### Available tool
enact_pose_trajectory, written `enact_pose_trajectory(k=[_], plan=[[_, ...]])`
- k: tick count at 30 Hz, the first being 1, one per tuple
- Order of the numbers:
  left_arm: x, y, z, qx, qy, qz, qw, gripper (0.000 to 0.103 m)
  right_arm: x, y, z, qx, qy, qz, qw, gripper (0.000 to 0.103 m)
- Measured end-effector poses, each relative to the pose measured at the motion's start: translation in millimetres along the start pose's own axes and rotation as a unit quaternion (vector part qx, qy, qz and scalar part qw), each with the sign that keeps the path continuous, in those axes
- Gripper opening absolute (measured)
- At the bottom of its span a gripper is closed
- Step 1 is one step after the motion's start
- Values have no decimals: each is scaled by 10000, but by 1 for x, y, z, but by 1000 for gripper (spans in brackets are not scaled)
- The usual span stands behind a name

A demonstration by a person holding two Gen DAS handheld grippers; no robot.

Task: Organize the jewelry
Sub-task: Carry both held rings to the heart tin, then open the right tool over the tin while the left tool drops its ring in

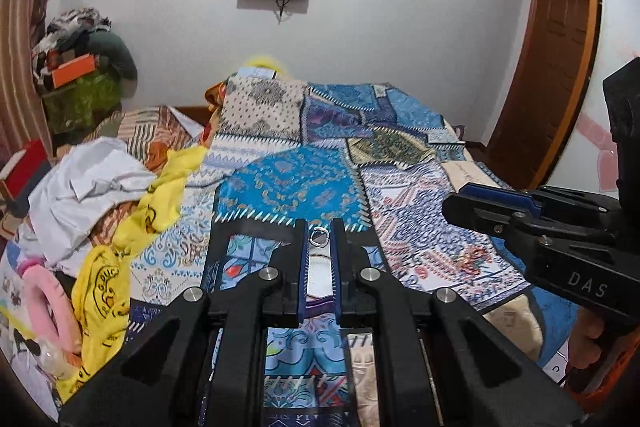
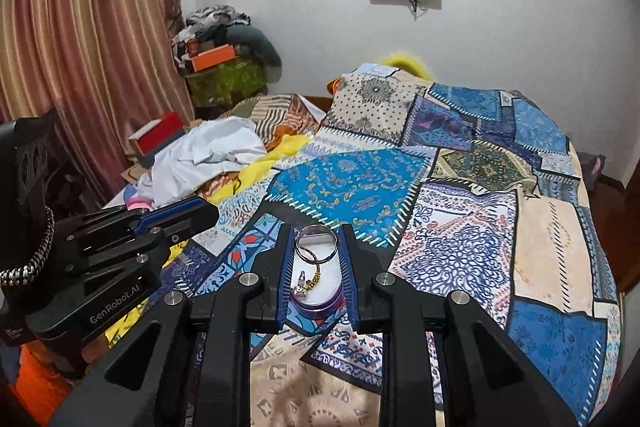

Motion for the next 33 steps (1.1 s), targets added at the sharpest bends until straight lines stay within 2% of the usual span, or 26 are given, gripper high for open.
enact_pose_trajectory(k=[7, 19, 26, 33], plan=[[14, -23, 32, 417, -59, -158, 9990, 8, 3, -12, 35, 384, 124, -12, 9992, 20], [17, -45, 77, 847, -280, -237, 9957, 8, -1, -48, 84, 1079, 273, 129, 9937, 20], [16, -53, 95, 1009, -368, -273, 9938, 8, -2, -57, 96, 1268, 330, 172, 9912, 20], [16, -52, 100, 1002, -361, -279, 9939, 8, -2, -61, 100, 1309, 348, 184, 9906, 20]])
Point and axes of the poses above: each gripper's, at about its wrist camera, not at the fingertips, and z roughly the way its jaws point, x to its left, y to its top, the point moved 10 cm from there along z, roughly the way its jaws point, and after that the axes turned 4 degrees about -z, right-handed, at the moved point
